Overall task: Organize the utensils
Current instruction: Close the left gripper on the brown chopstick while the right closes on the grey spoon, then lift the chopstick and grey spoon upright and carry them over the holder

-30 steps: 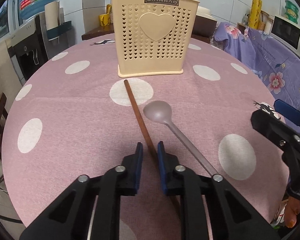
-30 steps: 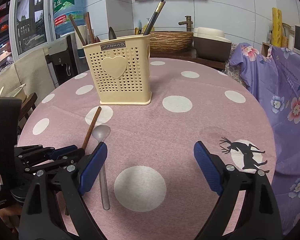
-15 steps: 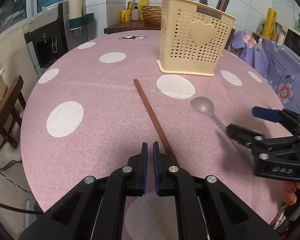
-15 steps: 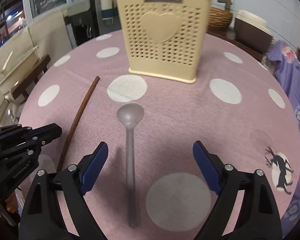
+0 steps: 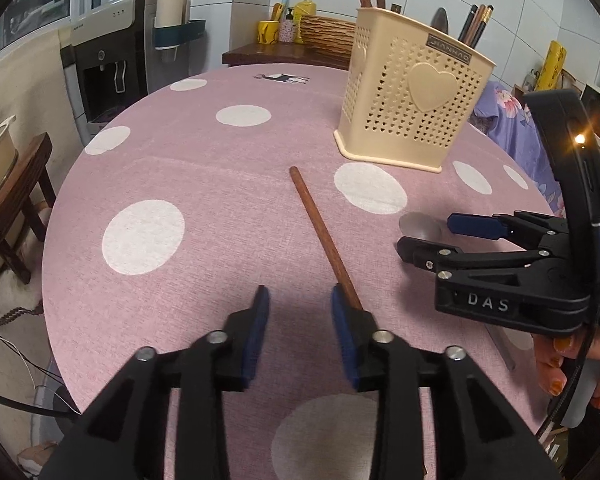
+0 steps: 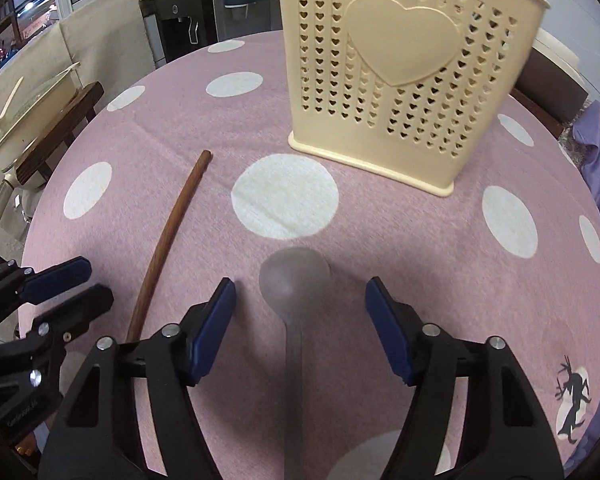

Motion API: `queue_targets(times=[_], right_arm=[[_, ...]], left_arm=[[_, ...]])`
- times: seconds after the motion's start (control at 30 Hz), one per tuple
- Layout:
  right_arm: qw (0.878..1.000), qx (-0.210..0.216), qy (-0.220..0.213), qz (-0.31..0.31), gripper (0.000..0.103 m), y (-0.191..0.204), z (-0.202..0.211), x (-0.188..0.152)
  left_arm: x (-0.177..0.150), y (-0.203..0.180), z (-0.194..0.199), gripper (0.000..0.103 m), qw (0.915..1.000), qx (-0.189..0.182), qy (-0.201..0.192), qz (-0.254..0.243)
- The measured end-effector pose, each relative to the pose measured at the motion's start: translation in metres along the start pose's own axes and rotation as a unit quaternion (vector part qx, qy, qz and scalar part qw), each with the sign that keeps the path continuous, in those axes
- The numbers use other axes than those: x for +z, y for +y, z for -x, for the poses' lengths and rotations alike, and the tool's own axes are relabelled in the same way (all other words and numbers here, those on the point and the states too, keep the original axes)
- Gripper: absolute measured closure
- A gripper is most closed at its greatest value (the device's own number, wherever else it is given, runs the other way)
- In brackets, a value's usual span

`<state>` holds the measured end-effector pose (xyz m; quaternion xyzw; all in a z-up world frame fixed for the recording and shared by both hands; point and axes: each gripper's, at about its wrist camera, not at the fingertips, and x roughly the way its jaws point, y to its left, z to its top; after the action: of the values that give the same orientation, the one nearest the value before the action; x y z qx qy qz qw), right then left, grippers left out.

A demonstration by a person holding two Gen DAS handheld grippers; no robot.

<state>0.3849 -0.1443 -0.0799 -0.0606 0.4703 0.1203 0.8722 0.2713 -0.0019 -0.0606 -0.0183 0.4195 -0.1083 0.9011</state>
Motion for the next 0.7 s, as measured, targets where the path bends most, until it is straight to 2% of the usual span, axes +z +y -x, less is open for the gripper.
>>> queue_targets(times=[0.07,0.2,0.43,0.7], right_arm=[[1.000,0.001,0.003,0.001,0.046,0.001,-0.002,0.005],[1.000,0.003,0.006,0.003,0.066,0.002,-0.002,0.010],[1.000,0.016,-0.001,-0.008,0.066,-0.005,0.002,0.009],[0.998,0.015,-0.053,-0.034,0.066,-0.022,0.039,0.010]], left_arm=[[0.002,0.001,0.002,0.061,1.0000,0.002,-0.004,-0.002],[0.007,0.002,0.002,0.057,1.0000,0.004,-0.007,-0.004],[0.020,-0.007,-0.004,0.055,0.9997,0.003,-0.004,-0.025],[0.046,-0.022,-0.029,0.055,0.9989,-0.003,0.015,-0.045]])
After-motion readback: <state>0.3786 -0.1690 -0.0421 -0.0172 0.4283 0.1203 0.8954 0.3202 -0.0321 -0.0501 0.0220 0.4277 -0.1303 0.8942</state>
